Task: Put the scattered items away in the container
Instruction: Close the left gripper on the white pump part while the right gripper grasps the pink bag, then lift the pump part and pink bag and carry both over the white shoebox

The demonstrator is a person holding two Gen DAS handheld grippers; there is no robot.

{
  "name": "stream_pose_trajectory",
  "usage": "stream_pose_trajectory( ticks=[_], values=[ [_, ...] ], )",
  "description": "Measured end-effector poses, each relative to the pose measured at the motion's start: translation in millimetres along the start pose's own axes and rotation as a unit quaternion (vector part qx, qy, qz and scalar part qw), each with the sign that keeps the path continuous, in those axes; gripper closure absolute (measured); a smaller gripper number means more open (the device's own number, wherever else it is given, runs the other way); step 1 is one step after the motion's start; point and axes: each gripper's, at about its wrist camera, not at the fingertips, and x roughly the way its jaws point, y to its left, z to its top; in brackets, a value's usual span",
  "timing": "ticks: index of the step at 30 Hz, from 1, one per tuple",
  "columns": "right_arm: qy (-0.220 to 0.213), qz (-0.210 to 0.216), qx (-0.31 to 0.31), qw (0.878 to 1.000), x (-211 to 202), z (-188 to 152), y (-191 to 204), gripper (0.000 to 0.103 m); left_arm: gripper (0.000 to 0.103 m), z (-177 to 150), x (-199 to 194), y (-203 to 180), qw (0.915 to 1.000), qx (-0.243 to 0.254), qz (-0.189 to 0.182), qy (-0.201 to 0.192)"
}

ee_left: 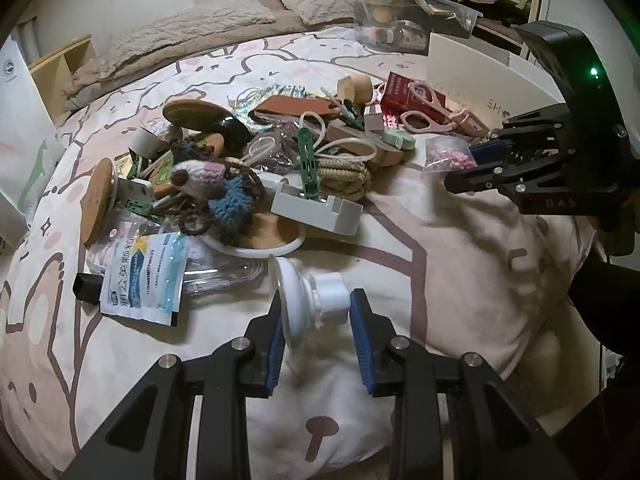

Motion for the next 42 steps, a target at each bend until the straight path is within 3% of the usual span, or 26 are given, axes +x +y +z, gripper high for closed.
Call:
stream_pose_trajectory(
  ticks=[16, 29, 42],
  values=[
    [-0.087, 0.004, 0.010, 0.996, -60.5, 10.9, 1.9, 0.076, 0.072, 28.0, -31.5, -2.8, 0.9974, -0.030, 0.017, -0.063],
    [-0.161, -0.020, 0.030, 0.986, -111.9, 9.5, -14.6, 0.076, 0.072, 55.5, -49.3, -14.4, 0.9921, -0.046, 0.029, -0.113],
    [-0.205, -0.054, 0.057, 0.976, -143.1, 1.1, -35.2, 0.076, 0.072, 73.7, -51.9, -35.3, 0.9901, -0.039, 0.021, -0.133]
  ],
)
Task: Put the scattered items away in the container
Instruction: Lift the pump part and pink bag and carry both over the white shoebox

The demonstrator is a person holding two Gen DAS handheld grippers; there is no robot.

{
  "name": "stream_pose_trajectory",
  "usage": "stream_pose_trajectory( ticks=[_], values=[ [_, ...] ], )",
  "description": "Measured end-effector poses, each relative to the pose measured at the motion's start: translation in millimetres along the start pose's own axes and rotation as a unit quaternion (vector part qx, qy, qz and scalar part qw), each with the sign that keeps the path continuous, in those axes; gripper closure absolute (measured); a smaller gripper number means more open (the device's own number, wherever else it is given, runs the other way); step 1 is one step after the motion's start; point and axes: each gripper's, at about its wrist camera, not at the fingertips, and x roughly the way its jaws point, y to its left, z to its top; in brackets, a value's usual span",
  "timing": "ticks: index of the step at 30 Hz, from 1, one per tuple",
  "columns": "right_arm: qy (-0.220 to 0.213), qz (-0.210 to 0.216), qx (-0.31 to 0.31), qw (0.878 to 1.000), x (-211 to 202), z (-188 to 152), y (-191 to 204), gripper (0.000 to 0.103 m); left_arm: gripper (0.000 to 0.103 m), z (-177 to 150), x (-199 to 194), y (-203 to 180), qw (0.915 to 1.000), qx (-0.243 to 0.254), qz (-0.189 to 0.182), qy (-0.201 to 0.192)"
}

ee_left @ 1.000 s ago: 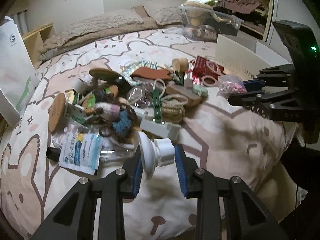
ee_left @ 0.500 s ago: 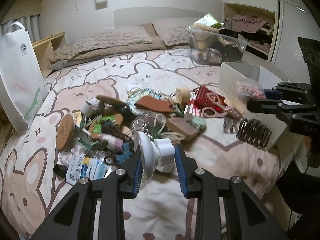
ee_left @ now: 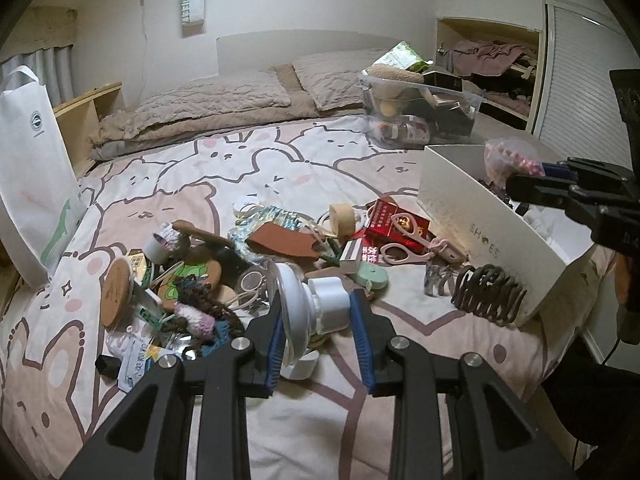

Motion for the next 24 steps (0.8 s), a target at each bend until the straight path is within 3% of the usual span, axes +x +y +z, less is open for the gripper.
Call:
stream_pose_trajectory(
  ticks=[13, 24],
  values=[
    [-0.067, -0.059, 0.086, 0.992, -45.5, 10.3, -67.2, 0.076, 0.072, 10.3, 8.7, -20.7, 0.9999, 0.013, -0.007, -0.006],
    [-0.069, -0.097, 0.149, 0.982, -63.3, 16.8, -132.0, 0.076, 0.072, 26.9, 4.2, -57.7, 0.9984, 0.035, -0.032, -0.031]
  ],
)
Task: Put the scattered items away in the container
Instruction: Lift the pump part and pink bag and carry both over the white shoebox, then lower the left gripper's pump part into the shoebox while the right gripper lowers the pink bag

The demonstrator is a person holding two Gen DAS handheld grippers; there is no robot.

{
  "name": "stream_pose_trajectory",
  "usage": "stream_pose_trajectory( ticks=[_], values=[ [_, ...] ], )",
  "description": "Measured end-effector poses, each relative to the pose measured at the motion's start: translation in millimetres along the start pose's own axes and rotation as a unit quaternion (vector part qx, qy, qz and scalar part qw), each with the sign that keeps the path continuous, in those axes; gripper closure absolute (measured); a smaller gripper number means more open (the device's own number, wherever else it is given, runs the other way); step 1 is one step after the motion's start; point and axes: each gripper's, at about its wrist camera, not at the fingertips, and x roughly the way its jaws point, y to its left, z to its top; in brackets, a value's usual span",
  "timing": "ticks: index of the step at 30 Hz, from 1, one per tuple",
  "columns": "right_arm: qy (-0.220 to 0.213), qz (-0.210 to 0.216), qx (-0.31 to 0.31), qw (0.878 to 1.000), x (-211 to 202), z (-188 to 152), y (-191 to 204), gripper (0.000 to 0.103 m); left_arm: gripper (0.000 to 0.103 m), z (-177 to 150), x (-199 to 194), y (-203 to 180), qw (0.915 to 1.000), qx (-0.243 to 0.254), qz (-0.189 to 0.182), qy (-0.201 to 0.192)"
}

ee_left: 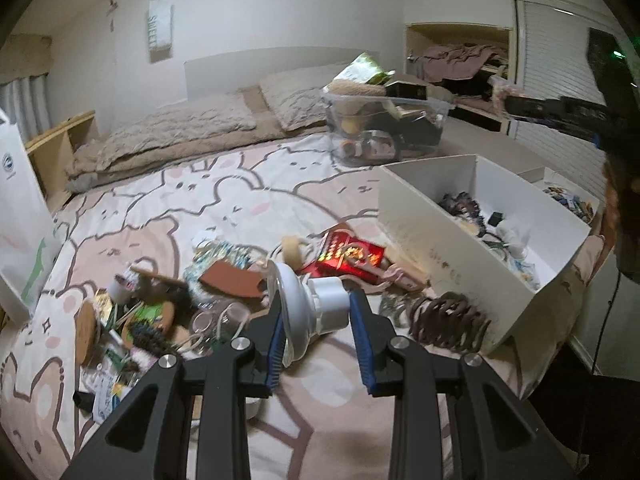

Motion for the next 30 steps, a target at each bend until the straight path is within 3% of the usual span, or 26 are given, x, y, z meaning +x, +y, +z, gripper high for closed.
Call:
stream_pose_trajectory(
  ticks=[10, 18, 24, 30],
  values=[
    [0.024, -0.061, 0.045, 0.997, 18.1, 17.0, -60.4, 0.076, 0.072, 24.0, 4.9, -38.5, 0.9991, 0.028, -0.027, -0.017],
    [0.095, -0.087, 0.080, 0.988, 50.9, -5.8, -101.3, 0.076, 0.072, 60.9, 17.5, -72.4, 0.9977, 0.045, -0.040, -0.031],
    [0.162, -0.155, 0.021, 0.974, 70.8, -17.1, -111.3, 0.076, 0.072, 84.5, 33.0, -102.0, 0.9957, 0.060, -0.061, -0.036],
    [0.198, -0.185, -0.005, 0.963, 87.5, -26.7, -124.5, 0.076, 0.072, 103.3, 59.7, -134.6, 0.9931, 0.064, -0.093, -0.031]
  ],
)
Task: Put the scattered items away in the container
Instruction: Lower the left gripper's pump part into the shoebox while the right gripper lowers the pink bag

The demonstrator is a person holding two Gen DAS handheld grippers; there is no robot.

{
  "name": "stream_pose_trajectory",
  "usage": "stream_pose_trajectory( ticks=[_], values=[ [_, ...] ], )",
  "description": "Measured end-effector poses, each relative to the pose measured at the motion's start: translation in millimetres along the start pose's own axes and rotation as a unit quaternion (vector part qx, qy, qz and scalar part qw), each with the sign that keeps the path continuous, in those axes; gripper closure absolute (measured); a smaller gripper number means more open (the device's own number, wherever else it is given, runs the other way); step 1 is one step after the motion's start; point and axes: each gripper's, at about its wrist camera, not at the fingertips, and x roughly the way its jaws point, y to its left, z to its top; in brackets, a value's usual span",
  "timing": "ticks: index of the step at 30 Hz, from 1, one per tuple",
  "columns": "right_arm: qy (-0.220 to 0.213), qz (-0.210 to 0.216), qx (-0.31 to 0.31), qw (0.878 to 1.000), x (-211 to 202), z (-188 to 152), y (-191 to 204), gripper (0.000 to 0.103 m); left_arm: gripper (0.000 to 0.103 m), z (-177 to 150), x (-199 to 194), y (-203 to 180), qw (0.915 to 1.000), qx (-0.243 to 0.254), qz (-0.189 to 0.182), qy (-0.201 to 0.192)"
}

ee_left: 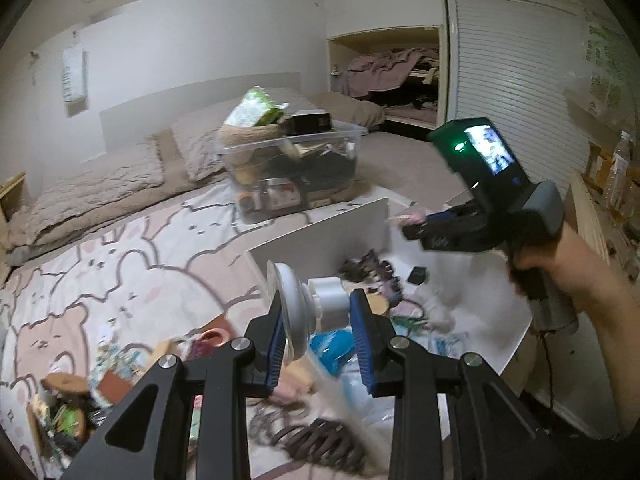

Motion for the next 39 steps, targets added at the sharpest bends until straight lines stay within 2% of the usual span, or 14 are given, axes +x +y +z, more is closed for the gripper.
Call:
stream_pose_trajectory(
  ticks=[7, 9, 10, 11, 16, 23, 28, 36, 39],
  values=[
    [-0.004, -0.002, 0.010, 1.000, 7.3, -0.6, -16.3, 0.075, 0.072, 18.9, 36.8, -17.9, 0.9997, 0.006, -0.024, 0.009],
    [-0.011, -0.002, 0.007, 1.000, 4.8, -1.9, -18.7, 0.052, 0.072, 21.4, 44.6, -21.0, 0.9997, 0.012, -0.018, 0.012],
    [-0.018, 0.003, 0.005, 1.000, 2.2, -3.1, -19.5, 0.021, 0.072, 22.2, 49.3, -21.9, 0.9996, 0.015, -0.017, 0.016],
    [-0.028, 0.009, 0.003, 1.000, -1.1, -4.4, -19.9, 0.010, 0.072, 22.5, 53.5, -22.5, 0.9995, 0.017, -0.016, 0.020],
    [-0.061, 0.025, 0.006, 0.998, -18.4, -7.4, -24.3, 0.010, 0.072, 19.0, 69.4, -28.4, 0.9985, 0.031, -0.014, 0.043],
    [-0.076, 0.063, 0.021, 0.995, -28.9, -9.0, -27.2, 0.010, 0.072, 13.5, 86.4, -37.7, 0.9965, 0.036, -0.023, 0.071],
    [-0.079, 0.083, 0.031, 0.993, -31.1, -8.8, -26.5, 0.010, 0.072, 13.8, 97.6, -40.3, 0.9939, 0.010, -0.056, 0.095],
    [-0.079, 0.099, 0.034, 0.991, -32.6, -10.8, -22.0, 0.010, 0.072, 8.7, 110.9, -45.0, 0.9907, 0.021, -0.043, 0.127],
    [-0.081, 0.101, 0.034, 0.991, -34.0, -11.7, -21.4, 0.010, 0.071, 5.4, 113.8, -40.1, 0.9890, 0.011, -0.052, 0.138]
  ],
)
